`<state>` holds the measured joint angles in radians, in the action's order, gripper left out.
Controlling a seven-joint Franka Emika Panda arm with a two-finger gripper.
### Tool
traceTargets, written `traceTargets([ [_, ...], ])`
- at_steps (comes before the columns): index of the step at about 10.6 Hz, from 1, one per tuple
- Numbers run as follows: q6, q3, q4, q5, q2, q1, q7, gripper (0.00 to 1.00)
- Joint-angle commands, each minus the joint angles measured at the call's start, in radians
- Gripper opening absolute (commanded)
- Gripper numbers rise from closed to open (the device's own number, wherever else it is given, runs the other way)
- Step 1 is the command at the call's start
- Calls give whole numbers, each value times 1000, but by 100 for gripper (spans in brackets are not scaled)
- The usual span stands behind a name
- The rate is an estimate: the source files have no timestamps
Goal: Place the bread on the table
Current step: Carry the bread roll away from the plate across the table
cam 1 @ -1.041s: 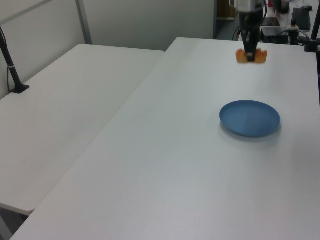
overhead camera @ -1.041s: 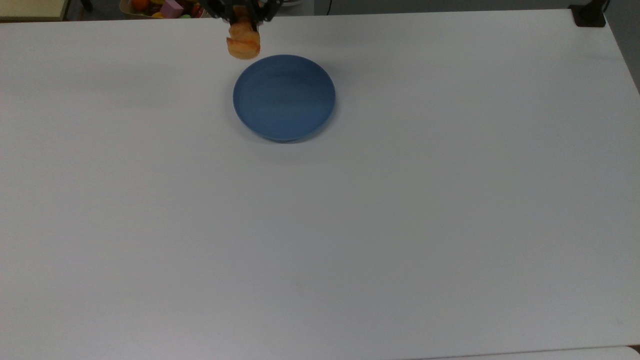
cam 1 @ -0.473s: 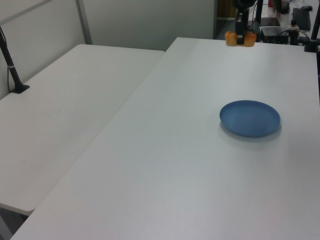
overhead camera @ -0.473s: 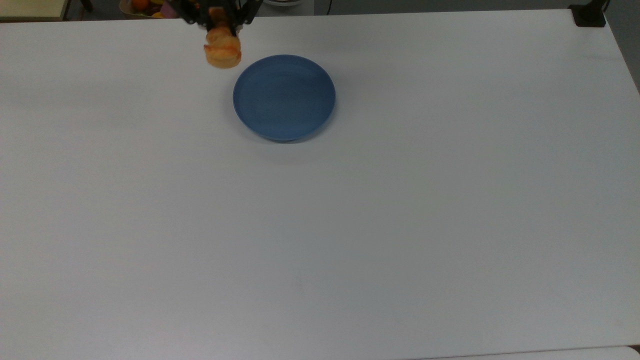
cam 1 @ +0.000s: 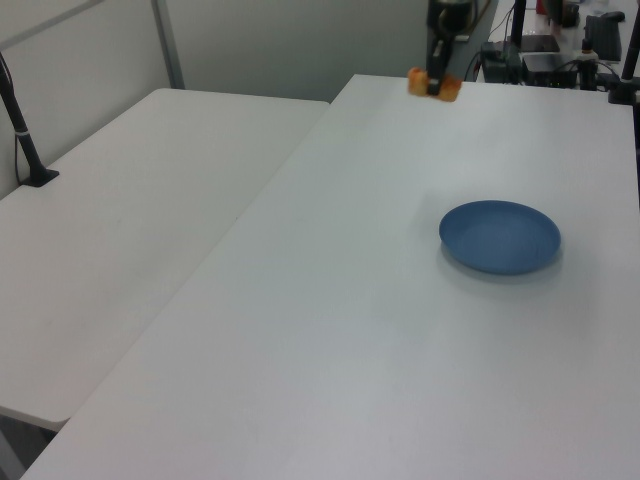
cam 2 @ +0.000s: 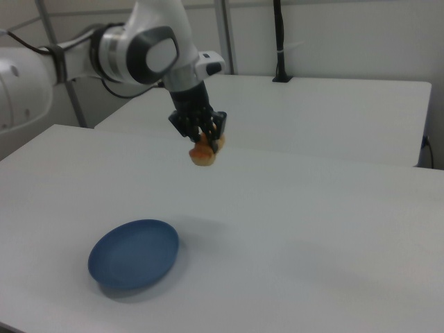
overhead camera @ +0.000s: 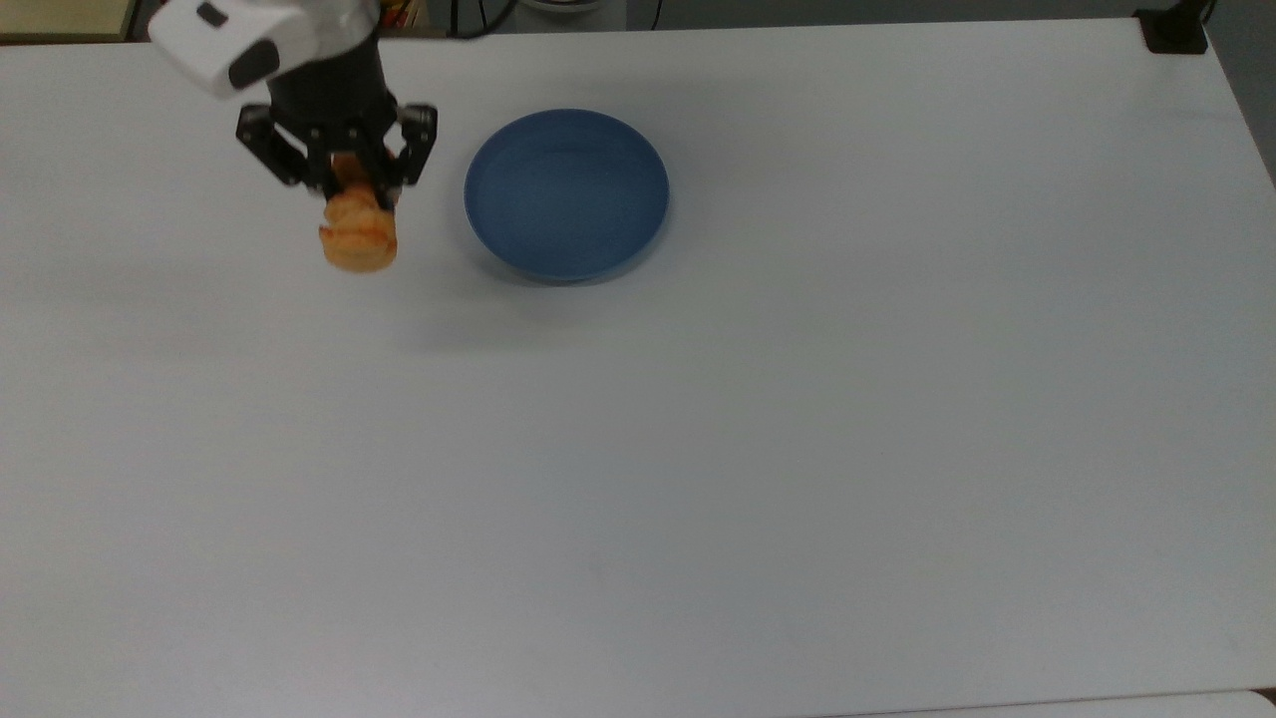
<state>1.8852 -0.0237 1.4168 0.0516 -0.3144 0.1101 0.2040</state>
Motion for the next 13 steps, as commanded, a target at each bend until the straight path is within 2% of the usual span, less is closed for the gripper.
traceTargets([
  [1,234,2,-42,-9,-142,-4,17,36],
  [5,532,1,-41,-9,-293,-3,6,36],
  [9,731,-1,-38,-7,-400,-7,-41,36],
  [13,778,-1,-35,2,-445,-9,-44,40],
])
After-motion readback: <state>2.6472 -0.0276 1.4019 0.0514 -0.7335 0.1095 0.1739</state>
